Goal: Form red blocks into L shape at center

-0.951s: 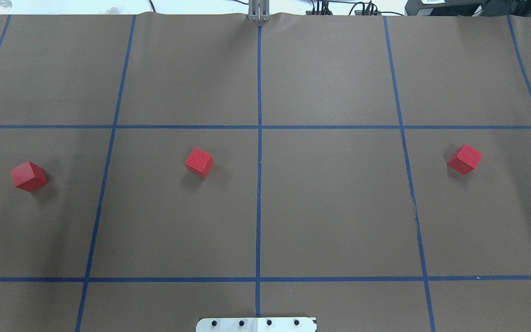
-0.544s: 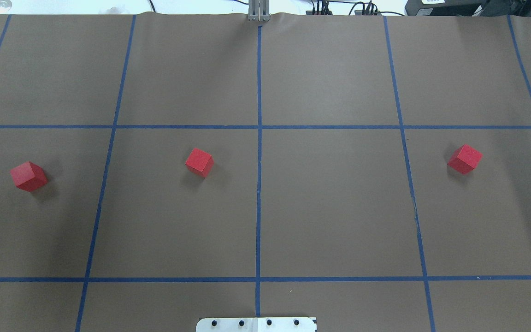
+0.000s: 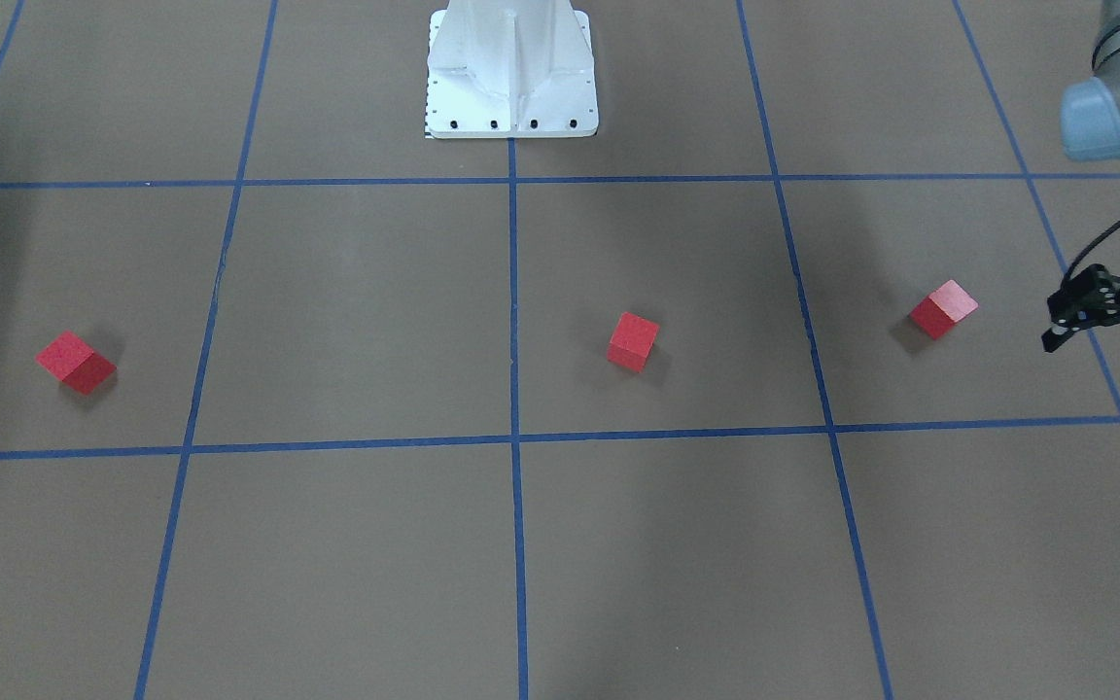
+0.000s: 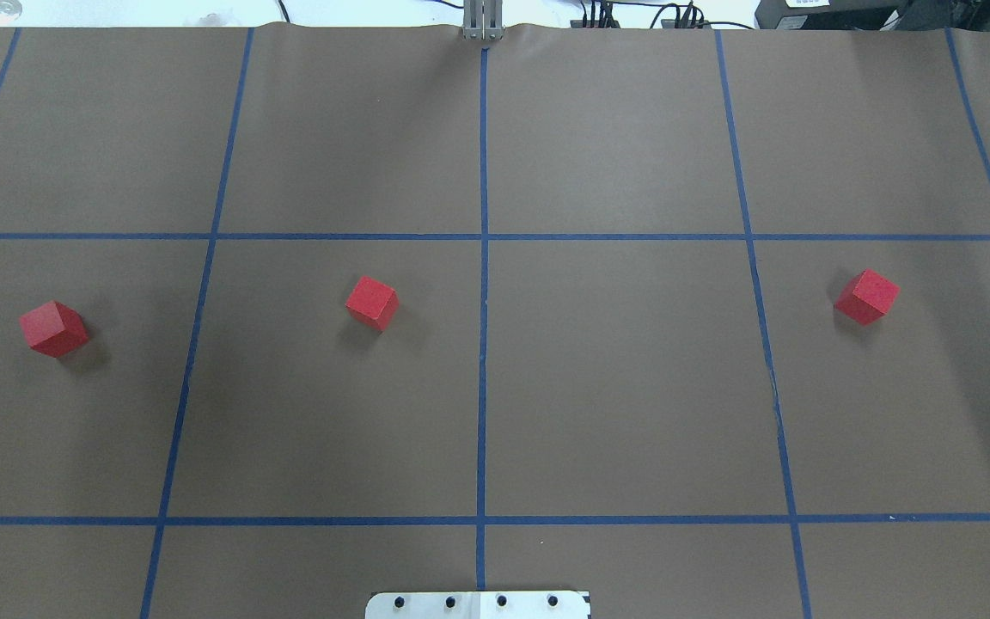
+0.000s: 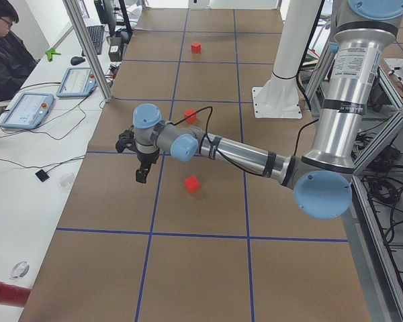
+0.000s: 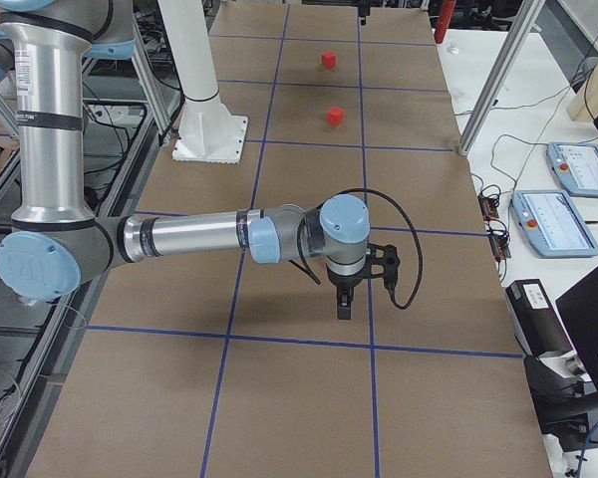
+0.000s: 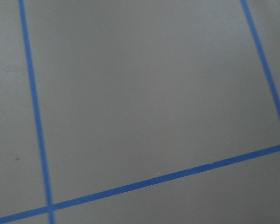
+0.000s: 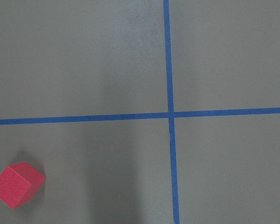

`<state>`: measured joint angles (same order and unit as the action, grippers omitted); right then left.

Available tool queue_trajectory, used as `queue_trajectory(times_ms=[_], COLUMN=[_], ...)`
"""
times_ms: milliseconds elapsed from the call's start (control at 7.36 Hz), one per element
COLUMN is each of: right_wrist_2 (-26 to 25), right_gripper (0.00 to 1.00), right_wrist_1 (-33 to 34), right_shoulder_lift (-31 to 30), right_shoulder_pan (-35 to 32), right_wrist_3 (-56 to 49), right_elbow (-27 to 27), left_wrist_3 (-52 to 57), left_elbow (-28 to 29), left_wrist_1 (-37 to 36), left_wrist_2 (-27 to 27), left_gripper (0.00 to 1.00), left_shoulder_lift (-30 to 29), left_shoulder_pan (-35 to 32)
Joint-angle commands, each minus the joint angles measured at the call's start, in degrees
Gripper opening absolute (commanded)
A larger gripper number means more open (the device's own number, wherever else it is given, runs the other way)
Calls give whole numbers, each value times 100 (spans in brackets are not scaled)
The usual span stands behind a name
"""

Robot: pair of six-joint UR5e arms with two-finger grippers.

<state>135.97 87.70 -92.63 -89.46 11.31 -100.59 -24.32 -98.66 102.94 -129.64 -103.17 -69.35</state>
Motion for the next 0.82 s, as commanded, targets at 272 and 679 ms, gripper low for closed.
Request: queue_trajectory(times_ms=[272, 679], right_wrist_2=[-35, 0], right_gripper=[99, 99], right_wrist_1=[-7, -16], right_shoulder_lift=[43, -10], right_shoulder_pan=[384, 385], right_wrist_3=[108, 143], right_elbow=[48, 13], left_wrist_3=[-3329, -3624], left_elbow=[-531, -532], left_wrist_1=[653, 745], left_wrist_2=[1221, 2934], left_gripper=[100, 100], left_shoulder_lift=[-959, -1214], left_shoulder_pan=[1954, 3453])
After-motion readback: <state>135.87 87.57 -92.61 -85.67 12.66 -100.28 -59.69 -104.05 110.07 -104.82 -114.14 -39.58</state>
